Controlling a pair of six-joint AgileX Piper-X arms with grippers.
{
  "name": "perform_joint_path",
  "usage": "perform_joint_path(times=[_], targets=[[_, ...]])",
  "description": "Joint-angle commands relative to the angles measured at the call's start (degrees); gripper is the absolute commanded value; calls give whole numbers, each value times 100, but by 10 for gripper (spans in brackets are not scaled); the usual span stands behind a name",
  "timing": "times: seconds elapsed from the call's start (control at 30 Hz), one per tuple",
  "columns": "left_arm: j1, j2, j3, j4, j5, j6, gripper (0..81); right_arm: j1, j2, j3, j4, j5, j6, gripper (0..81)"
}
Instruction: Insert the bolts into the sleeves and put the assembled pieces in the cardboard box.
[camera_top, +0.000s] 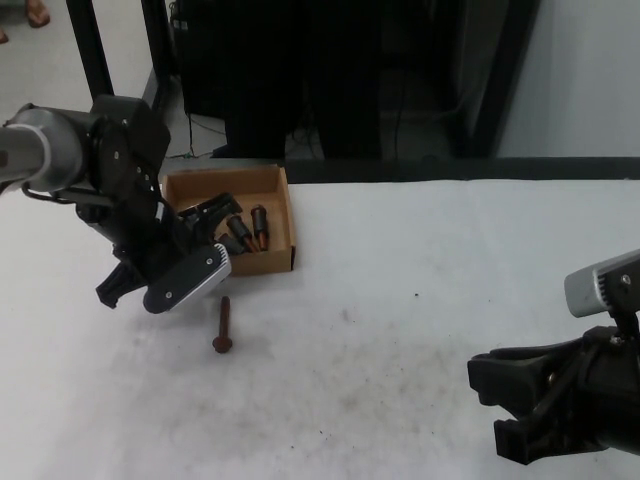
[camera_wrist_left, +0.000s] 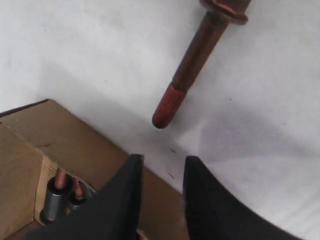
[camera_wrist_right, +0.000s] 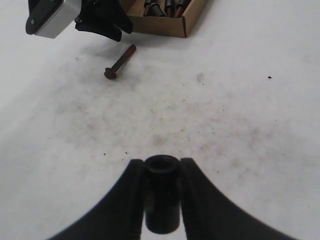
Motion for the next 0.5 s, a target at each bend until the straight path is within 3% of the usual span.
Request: perform_joint_path(times=[0.0, 0.17, 0.37, 0.47], targets=[[-42, -37, 3, -57, 642, 778, 270, 15, -23, -7, -82, 49, -50, 3], [-193, -141, 3, 332, 583, 778, 270, 15, -23, -3, -82, 48, -65, 3], [-369, -335, 3, 812, -41, 1048, 274, 15, -23, 8, -54, 48, -64, 3], [-416, -371, -7, 948, -274, 1083, 347, 25, -23, 8, -44, 48, -64, 3]])
